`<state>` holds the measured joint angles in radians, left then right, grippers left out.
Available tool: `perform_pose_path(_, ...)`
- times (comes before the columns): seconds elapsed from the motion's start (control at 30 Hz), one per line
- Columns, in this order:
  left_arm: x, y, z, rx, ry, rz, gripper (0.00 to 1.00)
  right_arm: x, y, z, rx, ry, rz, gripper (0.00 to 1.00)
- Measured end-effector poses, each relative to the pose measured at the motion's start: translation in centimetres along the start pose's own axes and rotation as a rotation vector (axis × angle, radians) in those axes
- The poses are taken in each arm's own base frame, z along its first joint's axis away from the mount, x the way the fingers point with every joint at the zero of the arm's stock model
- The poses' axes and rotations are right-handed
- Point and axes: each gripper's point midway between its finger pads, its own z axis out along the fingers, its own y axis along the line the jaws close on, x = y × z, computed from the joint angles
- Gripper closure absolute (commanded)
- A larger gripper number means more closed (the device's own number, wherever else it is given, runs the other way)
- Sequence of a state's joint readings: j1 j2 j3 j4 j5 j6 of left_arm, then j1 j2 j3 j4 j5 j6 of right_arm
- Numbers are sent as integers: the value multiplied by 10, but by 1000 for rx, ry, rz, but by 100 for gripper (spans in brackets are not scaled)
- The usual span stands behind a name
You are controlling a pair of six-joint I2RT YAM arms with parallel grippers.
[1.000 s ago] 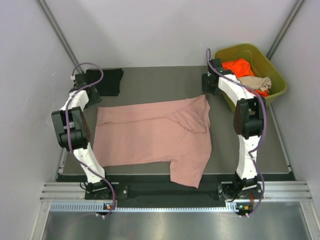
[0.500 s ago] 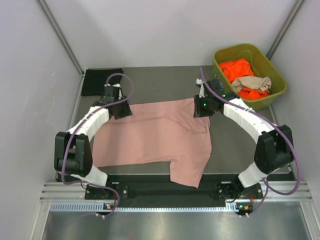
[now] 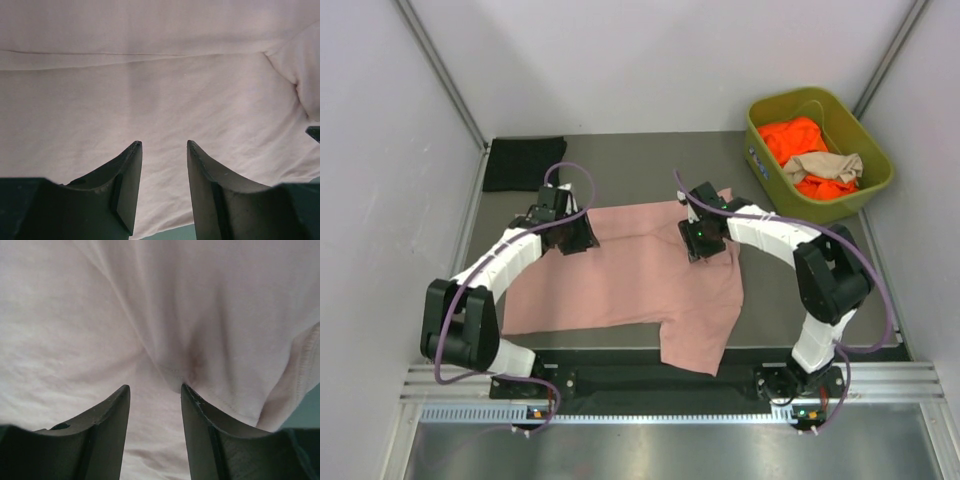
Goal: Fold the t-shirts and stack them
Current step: Fold the tshirt
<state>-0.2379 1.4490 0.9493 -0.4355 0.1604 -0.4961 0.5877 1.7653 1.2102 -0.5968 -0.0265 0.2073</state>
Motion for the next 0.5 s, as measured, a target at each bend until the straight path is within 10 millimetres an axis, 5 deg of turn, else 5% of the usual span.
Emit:
perform_pose_path(0.17, -1, -1, -10, 6, -23, 4, 54, -6, -11, 3, 63, -13, -10, 65)
perform_pose_path(0.4, 2, 5, -11, -20, -12, 17, 54, 0, -26, 15, 145, 12, -18, 98)
perform_pose_path(0.5, 4, 6, -11, -26, -7, 27, 54, -3, -32, 15, 181, 5, -19, 100)
